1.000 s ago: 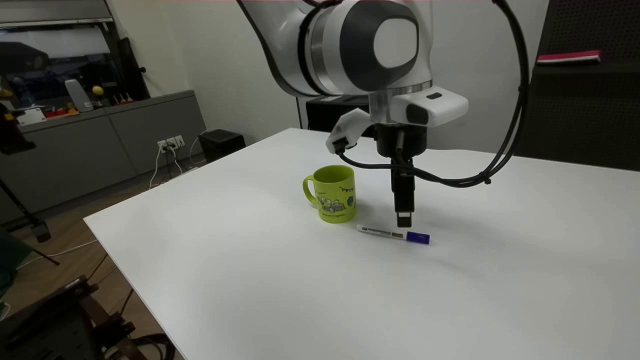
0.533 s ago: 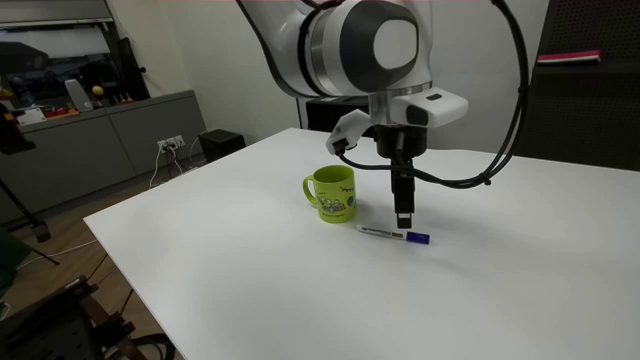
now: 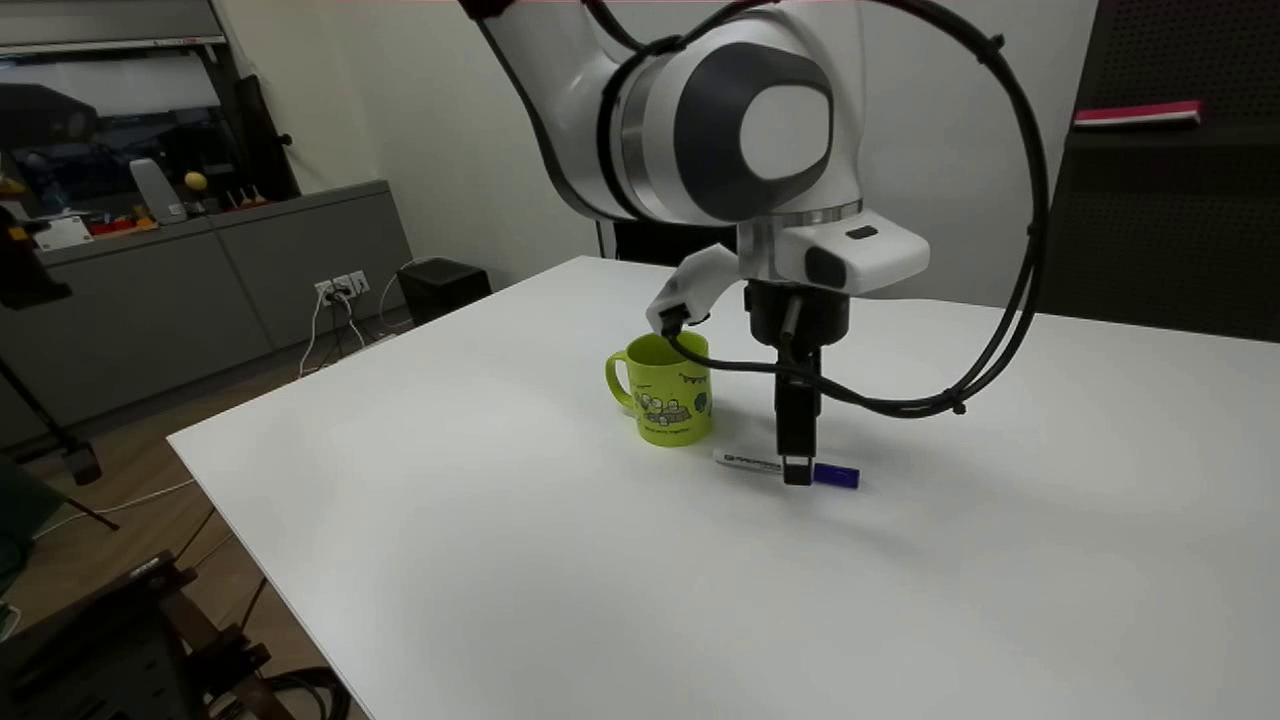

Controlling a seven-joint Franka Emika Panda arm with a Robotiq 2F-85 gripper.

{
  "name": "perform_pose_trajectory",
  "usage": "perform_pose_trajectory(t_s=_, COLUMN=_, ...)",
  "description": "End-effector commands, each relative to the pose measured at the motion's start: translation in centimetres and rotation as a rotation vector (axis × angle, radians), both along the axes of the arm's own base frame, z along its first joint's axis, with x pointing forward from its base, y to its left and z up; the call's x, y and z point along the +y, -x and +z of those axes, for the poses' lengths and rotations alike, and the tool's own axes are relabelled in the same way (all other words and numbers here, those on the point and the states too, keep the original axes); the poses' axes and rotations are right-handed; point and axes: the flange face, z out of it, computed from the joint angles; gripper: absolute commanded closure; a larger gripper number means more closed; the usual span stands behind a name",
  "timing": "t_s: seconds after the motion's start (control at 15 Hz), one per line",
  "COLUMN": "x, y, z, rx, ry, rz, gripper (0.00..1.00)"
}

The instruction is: Pick up the pen and place it in the green cup.

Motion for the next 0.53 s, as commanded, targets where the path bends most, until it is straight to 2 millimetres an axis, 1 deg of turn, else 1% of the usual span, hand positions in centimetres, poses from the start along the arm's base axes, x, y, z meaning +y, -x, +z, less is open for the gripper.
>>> perform_pose_trajectory(t_s=0.0, x=0.0, y=-0.6, z=-0.8, rx=-0.011, ry=-0.011, rz=-0.054, gripper=0.00)
perform_pose_trajectory(t_s=0.47, x=0.1, y=-0.6, z=-2.2, rx=-0.063, ry=-0.009, rz=-0.092, gripper=0.00)
